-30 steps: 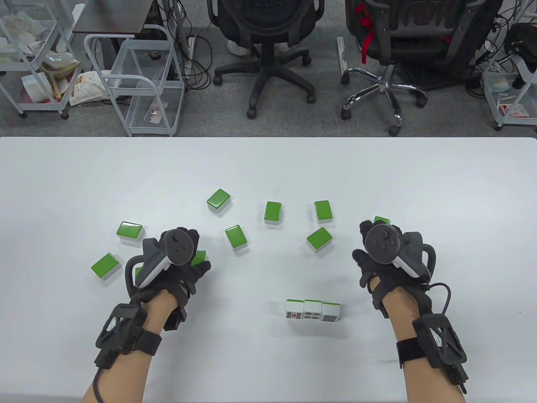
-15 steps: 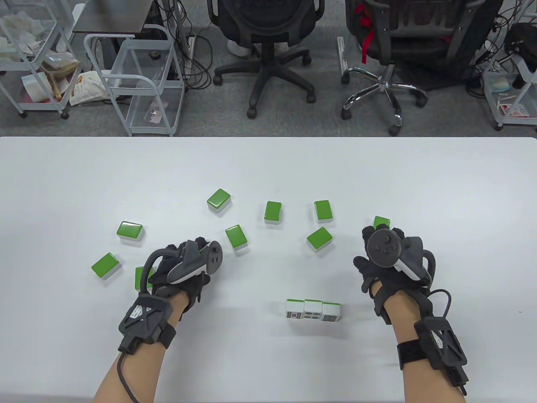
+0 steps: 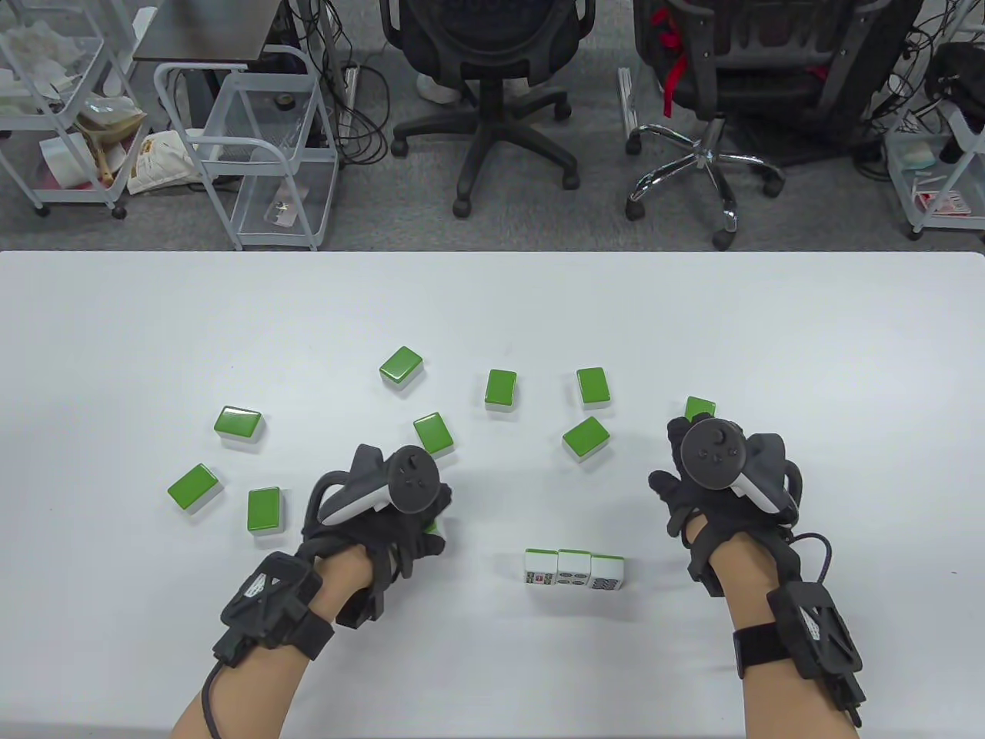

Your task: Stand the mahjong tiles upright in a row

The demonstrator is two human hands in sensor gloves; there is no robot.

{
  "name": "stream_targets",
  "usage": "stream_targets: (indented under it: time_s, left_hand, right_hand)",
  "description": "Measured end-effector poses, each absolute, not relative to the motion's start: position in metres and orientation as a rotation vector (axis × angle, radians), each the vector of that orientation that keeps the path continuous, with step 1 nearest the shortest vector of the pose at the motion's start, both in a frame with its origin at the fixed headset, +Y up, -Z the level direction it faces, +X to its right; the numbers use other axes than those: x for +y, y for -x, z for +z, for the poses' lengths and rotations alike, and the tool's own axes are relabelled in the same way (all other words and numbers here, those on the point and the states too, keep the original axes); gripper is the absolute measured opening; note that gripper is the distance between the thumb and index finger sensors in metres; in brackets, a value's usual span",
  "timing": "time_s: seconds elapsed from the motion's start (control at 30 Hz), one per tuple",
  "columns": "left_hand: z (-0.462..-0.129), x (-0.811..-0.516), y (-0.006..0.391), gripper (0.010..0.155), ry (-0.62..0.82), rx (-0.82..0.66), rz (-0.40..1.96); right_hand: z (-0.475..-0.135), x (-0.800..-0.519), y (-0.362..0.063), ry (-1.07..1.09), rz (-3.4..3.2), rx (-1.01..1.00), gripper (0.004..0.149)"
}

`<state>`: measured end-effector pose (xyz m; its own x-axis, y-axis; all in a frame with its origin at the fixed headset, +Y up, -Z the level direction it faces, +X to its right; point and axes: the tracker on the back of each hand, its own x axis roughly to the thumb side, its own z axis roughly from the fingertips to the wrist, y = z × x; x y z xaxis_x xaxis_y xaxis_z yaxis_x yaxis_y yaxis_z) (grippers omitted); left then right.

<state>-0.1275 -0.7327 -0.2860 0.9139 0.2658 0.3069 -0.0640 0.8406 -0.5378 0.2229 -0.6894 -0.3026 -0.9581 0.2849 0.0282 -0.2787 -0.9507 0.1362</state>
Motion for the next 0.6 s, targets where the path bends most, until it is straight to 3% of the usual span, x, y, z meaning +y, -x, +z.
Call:
stream_targets:
  time_s: [0.2,0.6]
  left_hand:
    - [-0.275,-0.735,0.089,0.076,0.633,-0.485,0.213]
    - [-0.273,-0.741,0.072,0.071,0.591,-0.479,0.273]
  right_hand:
    - [-0.303,-0.691,-0.223,-0.08,2.833,0.207,0.075]
    - [-0.304,-0.693,-0.22,-0.094,2.8,0.249,0.075]
